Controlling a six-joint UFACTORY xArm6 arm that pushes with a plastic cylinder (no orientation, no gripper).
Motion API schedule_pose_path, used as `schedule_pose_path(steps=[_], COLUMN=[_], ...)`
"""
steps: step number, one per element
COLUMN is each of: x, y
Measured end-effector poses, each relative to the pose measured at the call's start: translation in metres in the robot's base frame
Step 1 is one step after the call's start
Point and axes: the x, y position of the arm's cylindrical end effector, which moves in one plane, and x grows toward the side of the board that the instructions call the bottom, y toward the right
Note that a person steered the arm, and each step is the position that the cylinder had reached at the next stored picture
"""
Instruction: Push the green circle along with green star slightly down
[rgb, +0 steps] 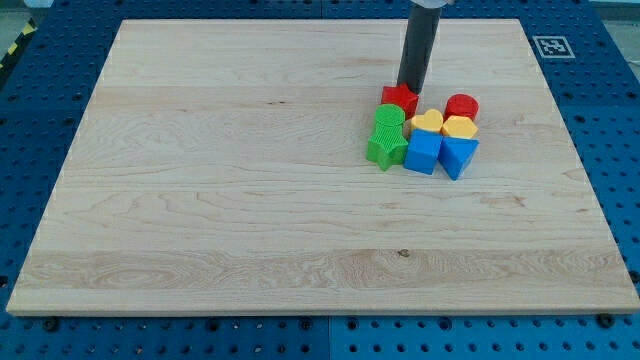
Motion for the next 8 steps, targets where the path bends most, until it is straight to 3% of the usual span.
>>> schedule_pose_path(steps=[2,4,8], x=[0.004,-0.023,0.018], y=[-0.005,-0.062,-0.075])
